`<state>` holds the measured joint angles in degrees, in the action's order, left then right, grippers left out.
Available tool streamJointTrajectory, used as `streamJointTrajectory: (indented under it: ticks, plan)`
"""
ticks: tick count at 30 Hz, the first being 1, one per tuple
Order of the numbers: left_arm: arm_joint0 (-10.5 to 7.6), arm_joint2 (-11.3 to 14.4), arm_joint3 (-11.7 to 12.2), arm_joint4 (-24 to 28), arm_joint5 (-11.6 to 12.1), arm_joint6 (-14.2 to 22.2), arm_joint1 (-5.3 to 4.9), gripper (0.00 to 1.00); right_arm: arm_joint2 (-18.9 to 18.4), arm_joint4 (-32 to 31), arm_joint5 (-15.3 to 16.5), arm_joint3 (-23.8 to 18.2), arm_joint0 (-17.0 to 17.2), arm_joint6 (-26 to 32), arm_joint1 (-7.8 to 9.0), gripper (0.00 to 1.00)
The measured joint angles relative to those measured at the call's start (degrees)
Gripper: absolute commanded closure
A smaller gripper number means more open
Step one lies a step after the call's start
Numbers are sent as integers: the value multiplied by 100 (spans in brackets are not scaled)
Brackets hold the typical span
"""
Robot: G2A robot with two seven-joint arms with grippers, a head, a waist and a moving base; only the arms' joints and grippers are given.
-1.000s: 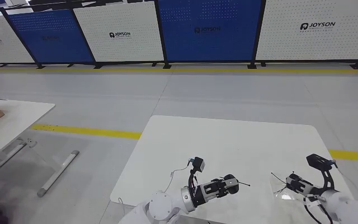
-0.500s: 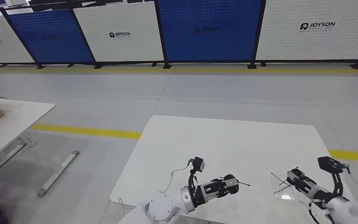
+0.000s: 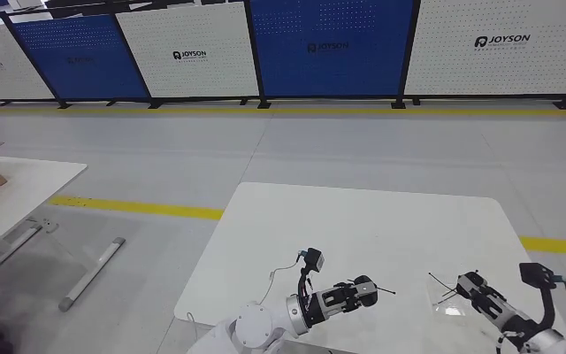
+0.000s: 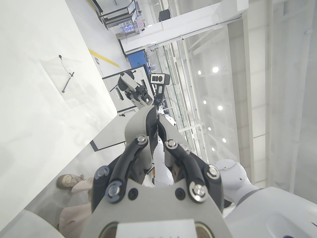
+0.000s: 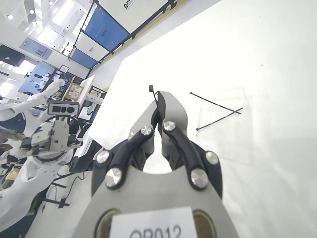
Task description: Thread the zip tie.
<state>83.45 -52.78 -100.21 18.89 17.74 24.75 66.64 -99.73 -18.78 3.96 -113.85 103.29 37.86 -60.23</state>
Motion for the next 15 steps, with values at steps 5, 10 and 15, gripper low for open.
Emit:
streamJointTrajectory:
  ticks: [5,10,15]
  plan:
    - [0,0,0,0,0,0,0,100,0,0,0,0,0,0,0,100]
    - [0,0,0,0,0,0,0,100,1,0,1,0,0,-3,0,100]
    - [0,0,0,0,0,0,0,100,77,330,189,28,-18,-241,-28,100]
